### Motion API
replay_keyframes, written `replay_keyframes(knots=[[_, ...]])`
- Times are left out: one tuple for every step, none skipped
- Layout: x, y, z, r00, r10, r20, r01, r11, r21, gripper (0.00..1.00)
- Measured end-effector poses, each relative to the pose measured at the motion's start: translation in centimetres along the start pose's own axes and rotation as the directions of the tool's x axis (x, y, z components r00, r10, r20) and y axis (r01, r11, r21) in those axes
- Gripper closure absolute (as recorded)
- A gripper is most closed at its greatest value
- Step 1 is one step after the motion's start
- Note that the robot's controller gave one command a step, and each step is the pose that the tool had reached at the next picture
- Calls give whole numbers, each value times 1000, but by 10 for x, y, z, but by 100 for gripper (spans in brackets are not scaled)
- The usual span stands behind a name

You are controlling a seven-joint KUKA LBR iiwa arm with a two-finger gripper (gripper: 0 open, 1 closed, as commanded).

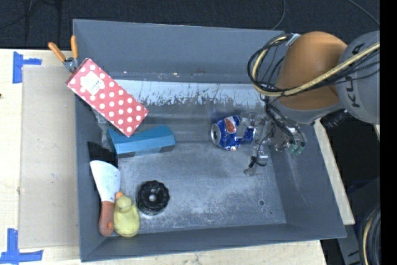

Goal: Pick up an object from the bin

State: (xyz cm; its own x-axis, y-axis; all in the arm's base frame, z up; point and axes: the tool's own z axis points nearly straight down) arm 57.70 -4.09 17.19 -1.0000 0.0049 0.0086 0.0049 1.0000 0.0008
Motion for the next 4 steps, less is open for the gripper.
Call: replay_keyframes(knots=[[-2, 0, -4, 1000, -1, 7, 1, 1000, 0, 0], [-11, -7, 33, 999, -49, 14, 49, 999, 1, 0], [-18, -18, 94, 994, -108, 4, 108, 994, 0, 0], [-20, -19, 99, 994, -111, 10, 111, 994, 1, 0]])
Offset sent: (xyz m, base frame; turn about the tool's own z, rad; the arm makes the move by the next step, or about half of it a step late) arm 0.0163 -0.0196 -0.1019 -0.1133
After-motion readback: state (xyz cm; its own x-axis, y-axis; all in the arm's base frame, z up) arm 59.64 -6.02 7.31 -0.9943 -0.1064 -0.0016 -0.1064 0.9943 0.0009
